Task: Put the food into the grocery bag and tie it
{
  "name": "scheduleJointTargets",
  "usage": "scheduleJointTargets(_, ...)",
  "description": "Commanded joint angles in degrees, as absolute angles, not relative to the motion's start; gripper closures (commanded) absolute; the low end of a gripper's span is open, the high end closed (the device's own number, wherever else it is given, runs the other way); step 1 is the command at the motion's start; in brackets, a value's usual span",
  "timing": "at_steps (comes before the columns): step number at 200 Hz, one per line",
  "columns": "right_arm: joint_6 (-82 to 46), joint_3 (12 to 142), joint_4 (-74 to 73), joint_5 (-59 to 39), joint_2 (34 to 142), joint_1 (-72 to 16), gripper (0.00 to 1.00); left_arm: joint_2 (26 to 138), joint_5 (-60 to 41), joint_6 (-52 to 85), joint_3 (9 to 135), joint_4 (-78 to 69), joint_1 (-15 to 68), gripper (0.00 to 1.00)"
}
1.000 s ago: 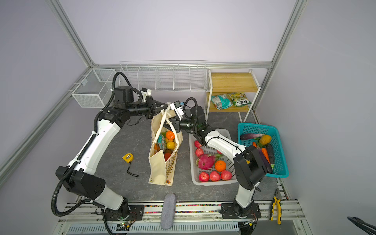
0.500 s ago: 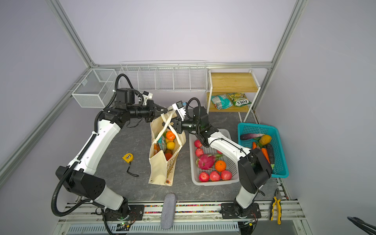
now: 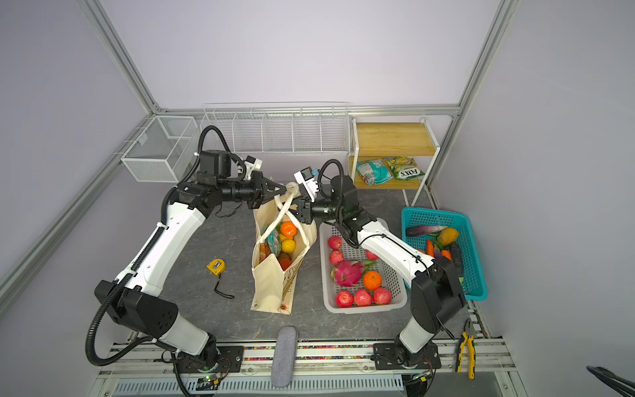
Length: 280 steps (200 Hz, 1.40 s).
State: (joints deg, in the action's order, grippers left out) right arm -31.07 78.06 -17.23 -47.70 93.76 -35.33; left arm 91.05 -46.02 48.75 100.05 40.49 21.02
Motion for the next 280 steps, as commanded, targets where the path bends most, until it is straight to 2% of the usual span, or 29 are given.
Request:
scheduleJointTargets(1,-30.1,81.8,-19.1,-48.7,92.5,-35.4,0.77,91.5,-47.7,47.4,99.6,41.7,22.7,1.00)
scheduleJointTargets(80,-31.1,87.3,-19.1,-49.6,94.6,-36.3,0.78,92.3,-49.0,48.2,99.2,39.6,24.2,1.00)
scheduleJointTargets(129,-32.3,86.2,-19.9,-50.5,94.5,-36.6,0.77,92.4,-50.7,52.2,96.6,32.4,24.3,1.00)
scheduleJointTargets(197,-30.6,75.8,-20.5,-51.4,91.1,-37.4,0.68,92.6,-53.1,61.6,91.8,17.3,24.4,1.00)
scheduleJointTargets(249,-30.5,74.1,-20.4,-51.0,88.5,-37.1,0.63,92.7,-53.4,68.5,89.3,8.1,24.6,1.00)
scheduleJointTargets(280,-30.7,73.1,-20.0,-51.5,86.4,-36.8,0.55,92.7,-53.0,69.2,88.9,7.3,24.5,1.00)
